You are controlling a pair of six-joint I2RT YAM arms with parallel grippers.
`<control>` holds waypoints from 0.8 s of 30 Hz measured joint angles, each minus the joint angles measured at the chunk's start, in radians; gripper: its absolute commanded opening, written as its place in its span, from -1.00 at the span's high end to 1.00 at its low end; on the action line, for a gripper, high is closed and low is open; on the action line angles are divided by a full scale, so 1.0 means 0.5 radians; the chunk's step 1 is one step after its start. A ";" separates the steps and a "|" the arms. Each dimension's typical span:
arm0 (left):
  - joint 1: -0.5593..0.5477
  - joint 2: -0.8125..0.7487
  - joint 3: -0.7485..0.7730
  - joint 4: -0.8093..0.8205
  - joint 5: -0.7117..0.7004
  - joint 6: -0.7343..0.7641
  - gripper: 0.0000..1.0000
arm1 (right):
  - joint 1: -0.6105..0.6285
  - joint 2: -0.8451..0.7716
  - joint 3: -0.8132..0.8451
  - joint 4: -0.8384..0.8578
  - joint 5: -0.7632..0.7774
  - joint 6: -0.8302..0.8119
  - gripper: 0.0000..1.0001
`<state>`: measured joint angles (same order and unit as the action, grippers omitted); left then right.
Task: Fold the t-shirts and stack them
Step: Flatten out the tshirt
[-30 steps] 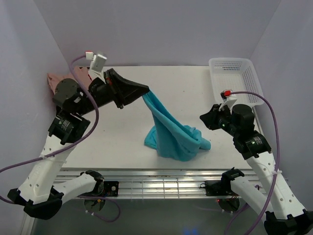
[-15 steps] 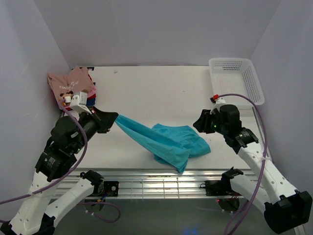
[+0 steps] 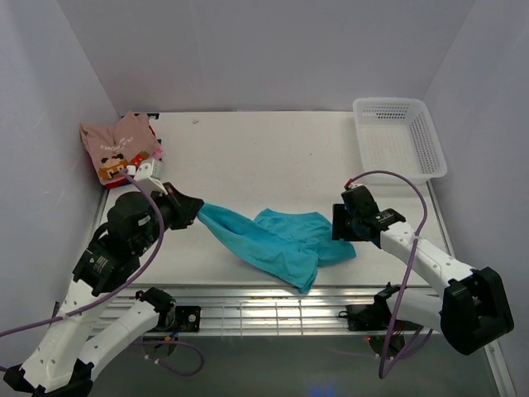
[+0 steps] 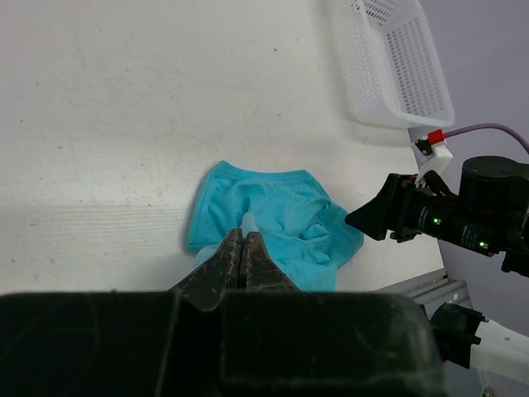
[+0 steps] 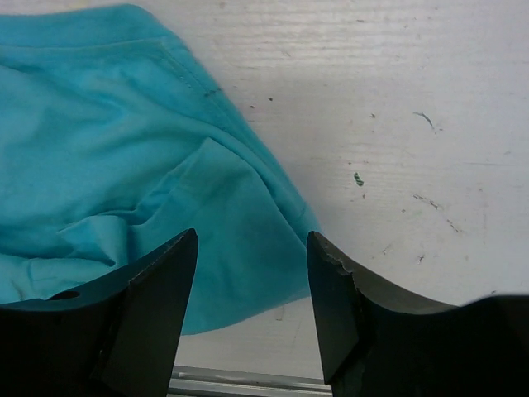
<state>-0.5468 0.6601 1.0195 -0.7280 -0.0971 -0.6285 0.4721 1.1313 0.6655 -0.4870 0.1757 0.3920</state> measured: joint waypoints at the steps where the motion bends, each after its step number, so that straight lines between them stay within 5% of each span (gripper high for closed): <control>1: 0.000 -0.014 0.001 0.000 0.000 -0.001 1.00 | 0.001 0.009 -0.008 -0.019 0.037 0.011 -0.23; 12: 0.000 -0.061 0.028 0.000 -0.002 0.006 1.00 | 0.002 0.125 -0.084 -0.009 0.140 0.048 -0.18; 20: 0.000 -0.091 0.028 -0.004 -0.013 0.006 1.00 | 0.002 0.159 -0.154 0.053 0.137 0.036 0.81; 24: 0.000 -0.093 0.027 -0.004 -0.024 0.005 1.00 | 0.003 0.143 -0.145 0.040 0.156 0.035 0.85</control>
<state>-0.5468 0.6136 1.0332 -0.7300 -0.1093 -0.6258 0.4736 1.2026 0.5930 -0.4667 0.2539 0.4095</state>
